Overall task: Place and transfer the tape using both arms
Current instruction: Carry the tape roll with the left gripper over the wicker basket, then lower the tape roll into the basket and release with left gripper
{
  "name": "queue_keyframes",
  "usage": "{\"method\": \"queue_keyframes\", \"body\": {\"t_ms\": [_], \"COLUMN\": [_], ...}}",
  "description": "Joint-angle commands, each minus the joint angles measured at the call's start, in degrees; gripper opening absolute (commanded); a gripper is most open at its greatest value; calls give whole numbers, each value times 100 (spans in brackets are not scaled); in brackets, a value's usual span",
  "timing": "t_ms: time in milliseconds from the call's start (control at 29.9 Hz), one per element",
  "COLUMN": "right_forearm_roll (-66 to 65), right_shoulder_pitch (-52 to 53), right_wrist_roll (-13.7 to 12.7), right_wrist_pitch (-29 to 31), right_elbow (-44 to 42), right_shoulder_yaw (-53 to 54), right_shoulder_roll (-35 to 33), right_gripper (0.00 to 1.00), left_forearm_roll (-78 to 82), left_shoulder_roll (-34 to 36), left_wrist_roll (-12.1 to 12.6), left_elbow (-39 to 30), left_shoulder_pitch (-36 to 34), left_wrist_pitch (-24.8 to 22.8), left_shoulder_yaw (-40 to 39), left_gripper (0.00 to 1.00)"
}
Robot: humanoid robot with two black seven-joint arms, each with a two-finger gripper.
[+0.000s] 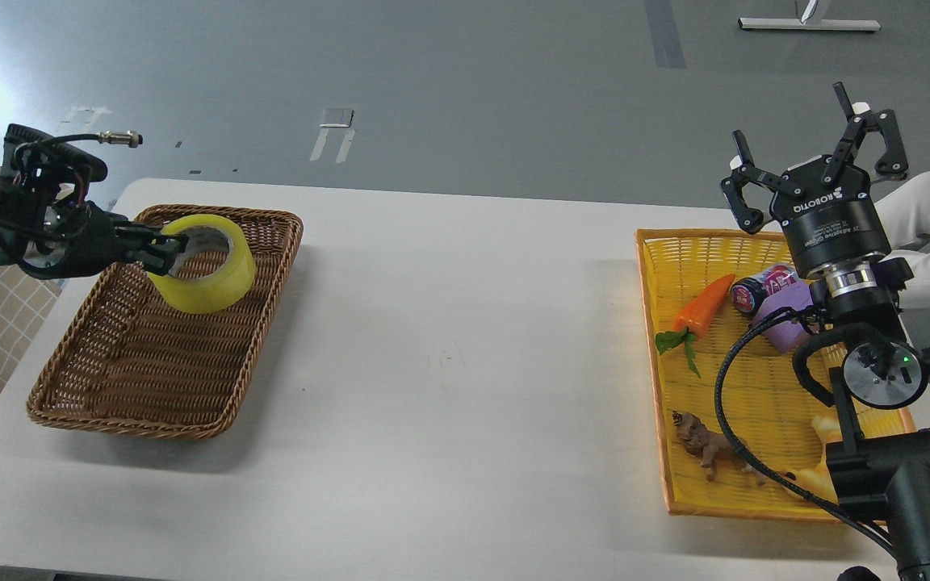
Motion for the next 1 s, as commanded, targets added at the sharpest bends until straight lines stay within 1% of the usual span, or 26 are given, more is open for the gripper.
{"method": "queue_keyframes", "body": {"t_ms": [0,401,702,970], "right_forearm_roll": [0,0,0,0], "right_shoulder_pitch": [-9,-18,-27,-27], "right_wrist_roll": [-4,-4,-4,-4], "right_wrist_pitch": [0,0,0,0], "right_elbow": [0,0,0,0], "right_shoulder_yaw": [-3,-3,-3,-12], "right_shoulder_roll": [0,0,0,0], "right_gripper": [99,99,99,99], "left_forearm_roll": [-1,-89,-115,-133], "left_shoulder_roll": [0,-35,-106,-123], "left_wrist_roll": [-2,-2,-2,-2], "left_elbow": [29,160,486,574], "left_shoulder_pitch": [248,609,820,934], "left_wrist_pitch": [149,449,695,748], "left_shoulder_yaw": [3,11,11,3], "left_gripper": [0,0,0,0]}}
